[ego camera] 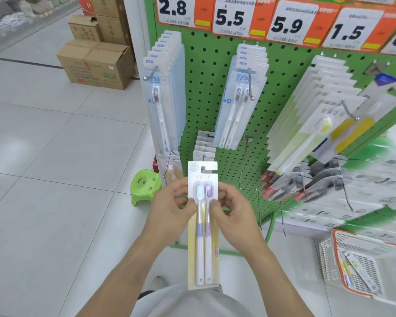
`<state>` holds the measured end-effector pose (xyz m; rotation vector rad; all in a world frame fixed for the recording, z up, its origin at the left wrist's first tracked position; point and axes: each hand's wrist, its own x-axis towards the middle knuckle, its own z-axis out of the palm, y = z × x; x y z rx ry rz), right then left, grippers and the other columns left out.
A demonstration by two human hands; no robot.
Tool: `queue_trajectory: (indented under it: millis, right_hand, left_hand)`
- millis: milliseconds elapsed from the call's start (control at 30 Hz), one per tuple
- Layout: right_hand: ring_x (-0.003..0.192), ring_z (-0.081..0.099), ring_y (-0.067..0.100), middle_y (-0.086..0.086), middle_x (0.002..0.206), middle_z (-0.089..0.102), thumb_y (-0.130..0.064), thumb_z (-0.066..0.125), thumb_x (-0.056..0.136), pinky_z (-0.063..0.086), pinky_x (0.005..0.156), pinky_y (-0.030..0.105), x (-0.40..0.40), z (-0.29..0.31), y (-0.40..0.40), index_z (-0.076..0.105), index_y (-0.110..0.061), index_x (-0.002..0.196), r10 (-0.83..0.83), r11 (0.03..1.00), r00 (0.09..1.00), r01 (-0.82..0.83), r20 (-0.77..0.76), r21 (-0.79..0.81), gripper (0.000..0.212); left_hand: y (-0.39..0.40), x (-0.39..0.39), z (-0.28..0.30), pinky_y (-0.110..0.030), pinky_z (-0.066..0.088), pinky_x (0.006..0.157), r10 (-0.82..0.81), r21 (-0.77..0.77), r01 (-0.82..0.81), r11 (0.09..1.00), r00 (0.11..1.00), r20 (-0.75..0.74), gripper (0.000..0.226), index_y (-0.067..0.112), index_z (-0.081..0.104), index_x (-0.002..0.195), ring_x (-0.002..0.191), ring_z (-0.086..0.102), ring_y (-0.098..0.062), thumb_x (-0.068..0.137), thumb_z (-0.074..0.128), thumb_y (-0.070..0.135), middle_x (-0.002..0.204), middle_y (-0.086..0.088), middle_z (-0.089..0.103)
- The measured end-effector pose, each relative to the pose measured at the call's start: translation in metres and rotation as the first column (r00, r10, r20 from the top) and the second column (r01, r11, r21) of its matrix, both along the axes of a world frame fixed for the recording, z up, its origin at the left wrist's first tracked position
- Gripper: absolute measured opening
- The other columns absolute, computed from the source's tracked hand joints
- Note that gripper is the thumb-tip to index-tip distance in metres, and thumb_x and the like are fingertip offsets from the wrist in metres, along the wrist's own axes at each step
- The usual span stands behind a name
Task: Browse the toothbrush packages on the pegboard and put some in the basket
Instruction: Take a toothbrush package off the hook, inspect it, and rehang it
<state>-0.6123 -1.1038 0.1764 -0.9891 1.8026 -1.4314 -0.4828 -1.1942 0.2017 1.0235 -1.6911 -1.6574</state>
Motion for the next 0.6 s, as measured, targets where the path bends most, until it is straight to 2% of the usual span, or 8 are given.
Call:
queue_trajectory:
  millis: [133,233,367,400,500,567,600]
  right_hand:
    - [0.068,0.061,0.026,-0.005,0.084,0.072,0.002,0.062,0.089,0.051,0.060,0.027,0.005,0.005,-0.001,0.070,-0.028,0.105,-0.072,0.996,0.995,0.075,0.071,-0.042,0.035]
    - [0.063,0.059,0.017,-0.003,0.083,0.074,0.007,0.063,0.085,0.048,0.056,0.023,0.006,0.008,-0.002,0.070,-0.022,0.101,-0.127,0.989,0.985,0.135,0.120,-0.061,0.034]
    - [0.057,0.057,0.009,-0.007,0.073,0.071,0.012,0.063,0.083,0.046,0.053,0.019,0.002,0.007,0.001,0.073,-0.018,0.098,-0.143,0.987,0.979,0.152,0.149,-0.054,0.035]
    - [0.057,0.058,0.009,-0.007,0.072,0.070,0.012,0.062,0.084,0.047,0.054,0.020,0.002,0.005,0.001,0.073,-0.018,0.099,-0.132,0.989,0.978,0.140,0.159,-0.041,0.035]
    - [0.064,0.060,0.018,-0.004,0.077,0.070,0.009,0.063,0.087,0.053,0.055,0.034,0.001,-0.002,0.007,0.073,-0.023,0.103,-0.031,0.999,0.984,0.028,0.178,0.016,0.037]
    - [0.068,0.060,0.022,-0.002,0.084,0.072,0.007,0.066,0.086,0.055,0.059,0.042,-0.001,-0.006,0.011,0.072,-0.024,0.107,0.036,0.998,0.982,-0.045,0.188,0.048,0.038]
    - [0.069,0.060,0.022,-0.002,0.086,0.072,0.005,0.067,0.083,0.055,0.062,0.042,-0.002,-0.006,0.014,0.071,-0.024,0.109,0.058,0.996,0.979,-0.069,0.195,0.051,0.039]
  left_hand:
    - [-0.004,-0.007,0.006,-0.018,0.057,0.076,0.012,0.040,-0.012,0.999,1.000,0.003,0.049,0.009,0.066,0.121,0.089,0.075,-0.014,0.082,0.055,-0.019,0.103,0.002,0.078]
    - [-0.003,-0.007,0.008,-0.025,0.059,0.082,-0.076,0.056,0.075,0.996,0.997,0.021,0.059,0.013,0.060,0.130,0.095,0.074,-0.016,0.082,0.053,-0.020,0.110,0.004,0.076]
    - [-0.002,0.002,0.008,-0.048,0.057,0.078,-0.175,0.059,0.170,0.984,0.982,0.078,0.057,0.028,0.057,0.132,0.076,0.070,-0.035,0.090,0.058,-0.011,0.104,0.009,0.076]
    - [-0.002,0.004,0.007,-0.049,0.058,0.075,-0.177,0.084,0.171,0.982,0.982,0.072,0.056,0.027,0.057,0.132,0.069,0.068,-0.032,0.090,0.059,-0.010,0.102,0.007,0.076]
    - [0.000,0.009,0.000,-0.030,0.058,0.064,-0.154,0.150,0.142,0.978,0.986,0.068,0.055,0.021,0.057,0.132,0.068,0.069,-0.019,0.089,0.059,-0.013,0.100,0.001,0.077]
    - [0.001,0.012,-0.005,-0.028,0.057,0.068,-0.164,0.155,0.149,0.977,0.983,0.084,0.055,0.022,0.056,0.133,0.072,0.071,-0.020,0.089,0.060,-0.011,0.102,0.000,0.077]
    - [0.001,0.014,-0.007,-0.031,0.057,0.071,-0.178,0.148,0.163,0.975,0.980,0.093,0.054,0.024,0.055,0.133,0.073,0.071,-0.019,0.090,0.060,-0.010,0.103,0.000,0.077]
